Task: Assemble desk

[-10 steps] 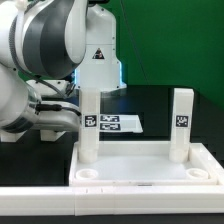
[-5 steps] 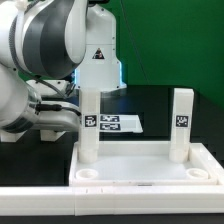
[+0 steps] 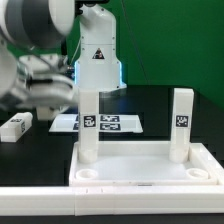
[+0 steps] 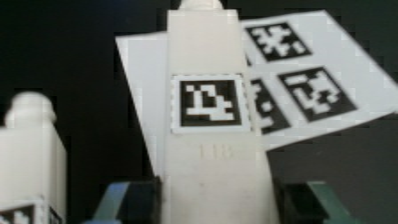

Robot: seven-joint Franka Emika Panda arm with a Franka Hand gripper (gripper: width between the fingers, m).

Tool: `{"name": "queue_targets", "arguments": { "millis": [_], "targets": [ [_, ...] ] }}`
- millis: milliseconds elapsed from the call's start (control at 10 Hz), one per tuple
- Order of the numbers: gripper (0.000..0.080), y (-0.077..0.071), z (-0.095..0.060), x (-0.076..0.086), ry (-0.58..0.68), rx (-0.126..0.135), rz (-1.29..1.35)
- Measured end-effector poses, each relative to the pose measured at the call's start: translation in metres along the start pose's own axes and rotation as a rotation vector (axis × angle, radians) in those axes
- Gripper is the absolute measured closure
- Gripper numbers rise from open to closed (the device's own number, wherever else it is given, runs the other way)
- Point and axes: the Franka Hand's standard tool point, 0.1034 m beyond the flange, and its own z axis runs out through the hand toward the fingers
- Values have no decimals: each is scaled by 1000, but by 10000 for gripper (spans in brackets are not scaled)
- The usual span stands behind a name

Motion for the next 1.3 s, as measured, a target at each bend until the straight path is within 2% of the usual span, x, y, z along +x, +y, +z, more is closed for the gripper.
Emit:
{"name": "queue_targets", "arguments": {
  "millis": [100, 200, 300, 600, 700, 800, 900, 1000, 1100, 1300],
  "targets": [
    [512, -6, -9, -17, -8, 12, -9],
    [512, -10, -14, -26, -13, 18, -13],
    [512, -9, -18, -13, 78, 5, -20],
    [511, -12, -21, -14, 257, -8, -32],
    [511, -36, -25, -25, 313, 2, 17],
    [511, -75, -29, -50, 406, 29, 27],
    [511, -104, -34, -63, 439, 31, 79],
    [511, -126, -44, -54, 512, 37, 96],
    [511, -128, -42, -39, 599, 24, 81],
    [511, -131, -43, -40, 728, 35, 71]
  ]
}}
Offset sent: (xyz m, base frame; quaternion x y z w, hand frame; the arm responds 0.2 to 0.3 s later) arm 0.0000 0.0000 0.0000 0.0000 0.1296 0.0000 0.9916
